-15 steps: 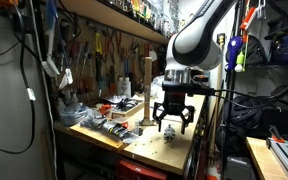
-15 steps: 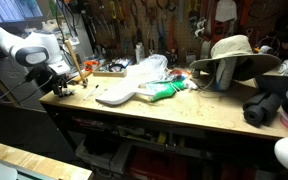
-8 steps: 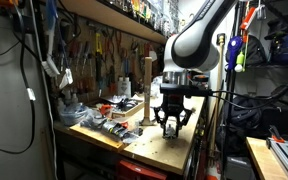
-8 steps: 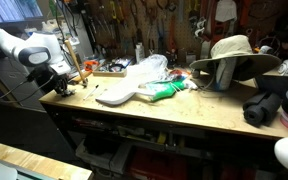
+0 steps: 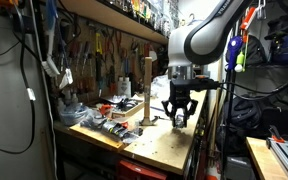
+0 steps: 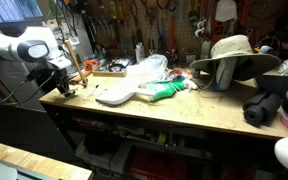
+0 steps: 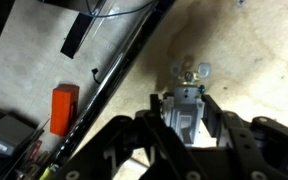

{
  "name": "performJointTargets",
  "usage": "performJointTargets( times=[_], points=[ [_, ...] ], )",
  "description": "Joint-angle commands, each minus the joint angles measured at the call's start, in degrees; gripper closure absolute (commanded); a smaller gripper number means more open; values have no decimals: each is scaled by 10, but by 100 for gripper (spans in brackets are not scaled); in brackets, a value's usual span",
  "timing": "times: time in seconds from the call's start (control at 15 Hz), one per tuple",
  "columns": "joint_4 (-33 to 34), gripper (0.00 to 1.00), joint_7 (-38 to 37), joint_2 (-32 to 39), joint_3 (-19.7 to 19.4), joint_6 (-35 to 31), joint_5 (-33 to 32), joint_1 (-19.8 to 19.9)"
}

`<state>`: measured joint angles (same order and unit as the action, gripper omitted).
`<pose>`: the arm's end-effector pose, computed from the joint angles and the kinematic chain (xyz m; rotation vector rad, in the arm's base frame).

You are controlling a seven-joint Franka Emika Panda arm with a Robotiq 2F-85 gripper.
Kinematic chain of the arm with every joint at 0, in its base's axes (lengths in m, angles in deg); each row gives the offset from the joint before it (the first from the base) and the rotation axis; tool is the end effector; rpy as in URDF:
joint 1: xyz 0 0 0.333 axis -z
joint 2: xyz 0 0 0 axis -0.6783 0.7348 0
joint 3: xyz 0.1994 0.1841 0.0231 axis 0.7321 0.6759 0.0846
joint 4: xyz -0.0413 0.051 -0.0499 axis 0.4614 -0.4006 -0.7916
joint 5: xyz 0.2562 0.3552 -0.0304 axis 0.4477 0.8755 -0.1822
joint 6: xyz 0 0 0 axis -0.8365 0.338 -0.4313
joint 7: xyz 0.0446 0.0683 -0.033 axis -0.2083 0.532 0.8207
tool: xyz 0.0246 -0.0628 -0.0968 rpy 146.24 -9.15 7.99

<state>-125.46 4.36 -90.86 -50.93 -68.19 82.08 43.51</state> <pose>0.4579 0.0062 0.1884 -2.7812 1.4150 0.0088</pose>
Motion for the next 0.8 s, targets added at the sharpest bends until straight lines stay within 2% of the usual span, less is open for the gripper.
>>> performJointTargets(
  times=[0.0, 0.07, 0.27, 0.47, 0.6, 0.67, 0.73],
  points=[
    [-27, 81, 72, -81, -17, 70, -81, 30],
    [-28, 81, 98, -96, -23, 79, -96, 40],
    [-19, 81, 236, -133, -50, 99, -92, 59],
    [11, 81, 319, -142, -68, 91, -64, 75],
    [46, 81, 362, -139, -88, 112, -6, 65],
    [25, 56, 323, -134, -64, 86, -45, 83],
    [37, 56, 342, -135, -70, 92, -27, 82]
  ],
)
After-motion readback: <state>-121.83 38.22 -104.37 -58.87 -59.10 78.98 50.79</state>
